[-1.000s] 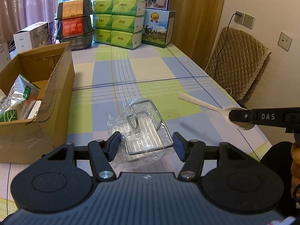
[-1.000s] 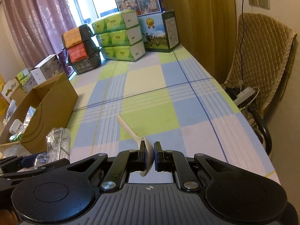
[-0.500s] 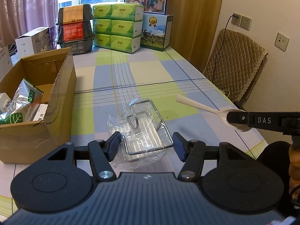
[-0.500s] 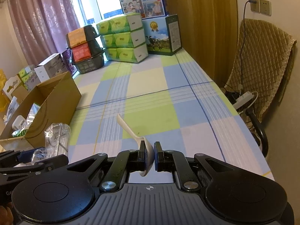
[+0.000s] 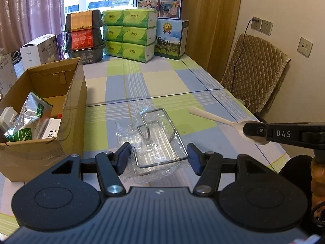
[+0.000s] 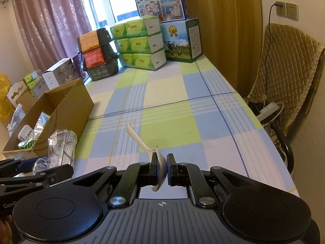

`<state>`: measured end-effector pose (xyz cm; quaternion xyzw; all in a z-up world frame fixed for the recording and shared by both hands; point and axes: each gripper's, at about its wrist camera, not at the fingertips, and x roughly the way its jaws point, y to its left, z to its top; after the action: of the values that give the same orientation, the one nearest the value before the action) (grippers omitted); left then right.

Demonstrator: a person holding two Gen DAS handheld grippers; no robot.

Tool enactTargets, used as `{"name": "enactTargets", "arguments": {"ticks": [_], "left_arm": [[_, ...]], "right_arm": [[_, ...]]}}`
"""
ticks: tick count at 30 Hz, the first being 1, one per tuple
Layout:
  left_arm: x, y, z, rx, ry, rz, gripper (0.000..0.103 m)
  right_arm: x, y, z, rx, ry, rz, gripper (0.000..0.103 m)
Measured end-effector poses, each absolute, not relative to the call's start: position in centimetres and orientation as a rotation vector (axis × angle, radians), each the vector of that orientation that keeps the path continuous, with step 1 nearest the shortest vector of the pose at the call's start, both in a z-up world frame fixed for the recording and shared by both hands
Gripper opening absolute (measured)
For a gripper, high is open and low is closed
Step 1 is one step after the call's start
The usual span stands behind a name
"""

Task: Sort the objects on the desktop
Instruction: 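Lift and carry the wire rack with the left tool while the right tool carries the spoon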

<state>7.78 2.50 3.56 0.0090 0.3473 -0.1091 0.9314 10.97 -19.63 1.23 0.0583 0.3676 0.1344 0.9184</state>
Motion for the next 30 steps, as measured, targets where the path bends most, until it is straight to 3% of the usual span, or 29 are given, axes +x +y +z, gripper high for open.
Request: {"name": "enactTargets", "arguments": {"ticks": [30], "left_arm": [[7.3, 7.9, 7.8, 0.012, 0.647, -0.155, 0.055]], "right_arm": [[11.7, -14.7, 4.5, 0.086, 0.696, 0.359, 0.004]]}}
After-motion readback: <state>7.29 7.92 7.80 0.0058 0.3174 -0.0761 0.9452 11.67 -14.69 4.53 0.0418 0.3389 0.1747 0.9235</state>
